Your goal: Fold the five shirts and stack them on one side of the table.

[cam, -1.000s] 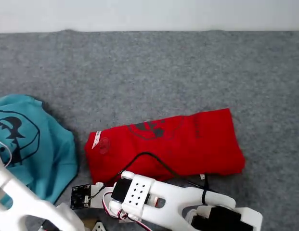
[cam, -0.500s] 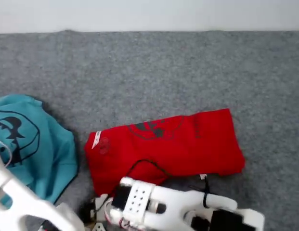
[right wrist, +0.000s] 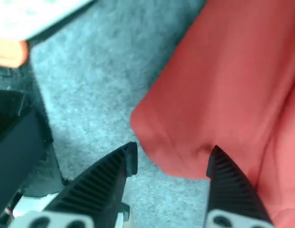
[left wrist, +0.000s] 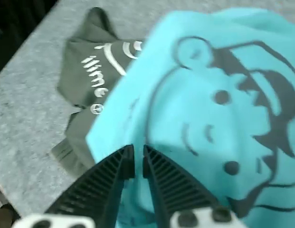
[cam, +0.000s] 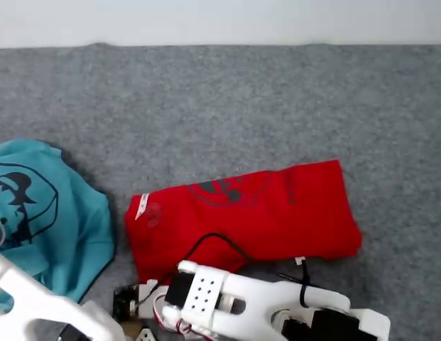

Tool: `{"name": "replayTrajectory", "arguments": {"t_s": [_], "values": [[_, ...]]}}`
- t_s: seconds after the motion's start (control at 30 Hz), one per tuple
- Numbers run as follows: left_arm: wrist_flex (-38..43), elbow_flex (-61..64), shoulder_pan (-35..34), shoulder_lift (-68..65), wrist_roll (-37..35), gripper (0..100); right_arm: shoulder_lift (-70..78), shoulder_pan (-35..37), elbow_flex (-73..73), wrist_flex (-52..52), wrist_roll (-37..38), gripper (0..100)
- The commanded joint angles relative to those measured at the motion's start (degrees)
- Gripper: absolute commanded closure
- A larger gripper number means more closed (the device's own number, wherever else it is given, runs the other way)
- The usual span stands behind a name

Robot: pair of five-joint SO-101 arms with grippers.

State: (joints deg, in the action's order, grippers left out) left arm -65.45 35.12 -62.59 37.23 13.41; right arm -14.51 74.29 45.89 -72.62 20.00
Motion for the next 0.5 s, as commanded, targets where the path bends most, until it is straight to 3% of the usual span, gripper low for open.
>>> {"name": "replayTrajectory", "arguments": {"t_s": [0.0,0.23,0.47], "values": [[1.6,-3.6,-2.4,0.6,-1.0,95,-0.7,-3.3,-1.1,0.7,-1.5,75.4],[1.5,-2.8,-3.1,0.6,-0.9,95,0.4,-3.4,-1.1,3.0,-1.4,75.4],[1.4,-2.4,-2.8,0.6,-0.9,95,11.3,-3.3,-5.4,3.5,-1.3,75.7]]}}
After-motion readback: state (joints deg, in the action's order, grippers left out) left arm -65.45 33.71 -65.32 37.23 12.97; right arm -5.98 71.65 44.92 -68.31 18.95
